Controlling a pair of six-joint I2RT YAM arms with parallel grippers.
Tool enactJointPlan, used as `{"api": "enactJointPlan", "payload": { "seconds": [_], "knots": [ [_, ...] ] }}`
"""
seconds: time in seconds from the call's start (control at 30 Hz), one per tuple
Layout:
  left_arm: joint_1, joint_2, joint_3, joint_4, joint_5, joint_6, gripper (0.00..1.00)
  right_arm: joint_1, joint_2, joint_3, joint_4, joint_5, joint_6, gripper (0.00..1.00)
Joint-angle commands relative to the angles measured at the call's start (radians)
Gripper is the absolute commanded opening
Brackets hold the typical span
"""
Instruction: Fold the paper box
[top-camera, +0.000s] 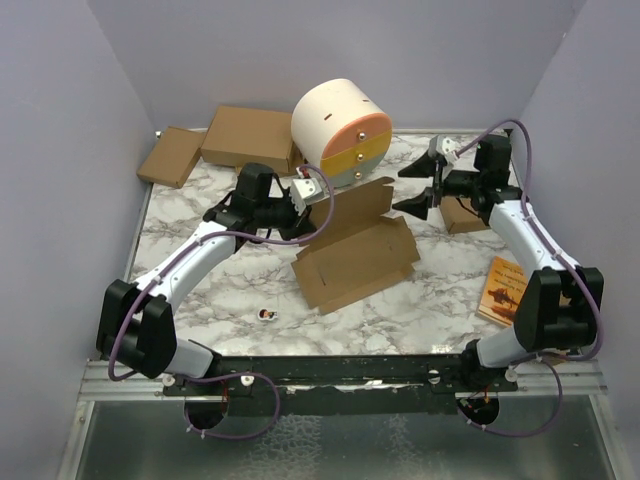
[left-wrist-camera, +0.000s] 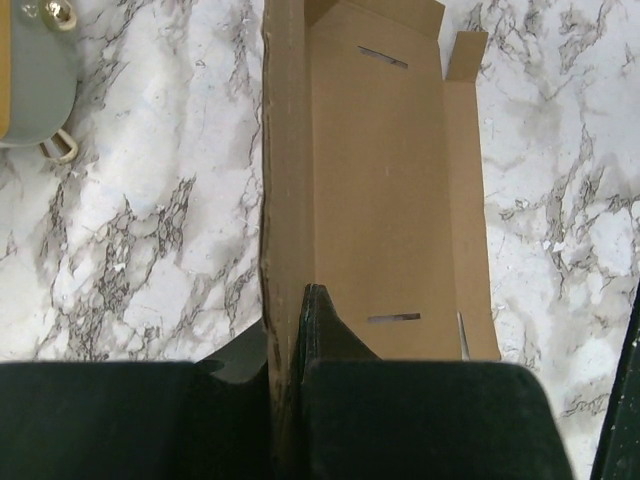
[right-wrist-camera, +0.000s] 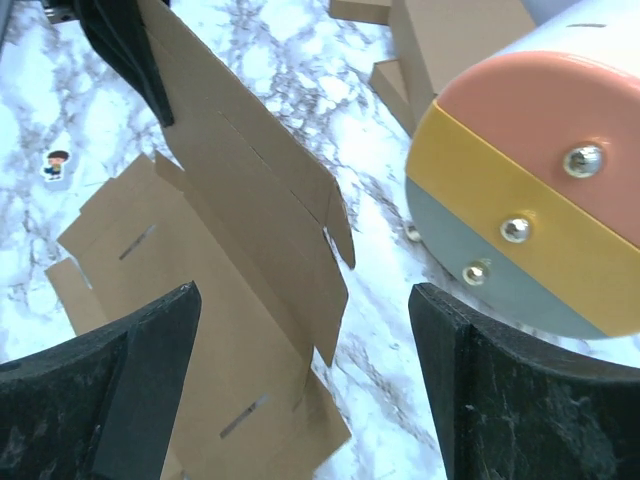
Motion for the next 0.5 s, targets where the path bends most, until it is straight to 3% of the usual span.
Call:
{"api": "enactJointPlan", "payload": {
  "seconds": [0.0, 0.33, 0.47],
  "knots": [
    [0.01, 0.024, 0.05, -0.05, 0.083, 0.09, 0.0, 0.005, 0.072, 0.035, 0.029, -0.113, 0.0, 0.84],
    [0.014, 0.025, 0.055, -0.049, 0.132, 0.101, 0.0, 0.04, 0.18, 0.119, -0.026, -0.165, -0.039, 0.66],
    [0.015, 0.024, 0.055, -0.041, 0.13, 0.092, 0.0, 0.06, 0.191, 0.119, -0.064, -0.151, -0.085, 0.54]
  ]
}}
